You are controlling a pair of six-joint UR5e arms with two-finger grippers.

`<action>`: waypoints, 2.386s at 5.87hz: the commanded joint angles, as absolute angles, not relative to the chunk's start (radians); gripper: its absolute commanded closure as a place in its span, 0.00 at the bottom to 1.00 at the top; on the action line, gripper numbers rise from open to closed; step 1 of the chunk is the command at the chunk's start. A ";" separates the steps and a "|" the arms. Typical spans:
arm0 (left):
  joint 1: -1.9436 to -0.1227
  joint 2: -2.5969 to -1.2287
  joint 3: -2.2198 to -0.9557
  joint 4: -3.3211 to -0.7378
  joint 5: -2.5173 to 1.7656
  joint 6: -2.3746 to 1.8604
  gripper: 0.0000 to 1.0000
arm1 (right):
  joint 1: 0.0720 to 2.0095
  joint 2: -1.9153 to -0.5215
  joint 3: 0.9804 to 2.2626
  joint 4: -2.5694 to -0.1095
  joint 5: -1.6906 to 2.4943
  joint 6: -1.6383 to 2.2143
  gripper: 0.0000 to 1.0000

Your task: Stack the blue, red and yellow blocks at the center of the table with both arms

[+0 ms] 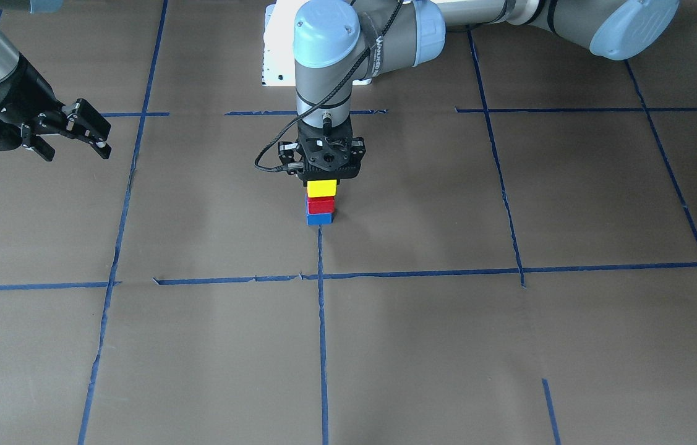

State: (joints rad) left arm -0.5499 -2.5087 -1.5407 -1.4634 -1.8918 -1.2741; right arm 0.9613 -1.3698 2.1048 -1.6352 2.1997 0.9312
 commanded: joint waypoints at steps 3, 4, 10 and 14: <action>-0.549 -2.513 -1.537 -1.465 -1.890 -1.275 0.49 | 0.962 -1.371 2.108 -1.635 2.201 0.936 0.00; -0.549 -2.513 -1.528 -1.474 -1.888 -1.276 0.00 | 0.962 -1.371 2.108 -1.635 2.201 0.937 0.00; -0.653 -2.303 -1.847 -1.465 -1.904 -1.209 0.00 | 1.017 -1.374 2.103 -1.640 2.215 0.866 0.00; -1.061 -1.655 -2.167 -1.490 -2.185 -0.427 0.00 | 1.277 -1.596 2.082 -1.646 2.352 0.327 0.00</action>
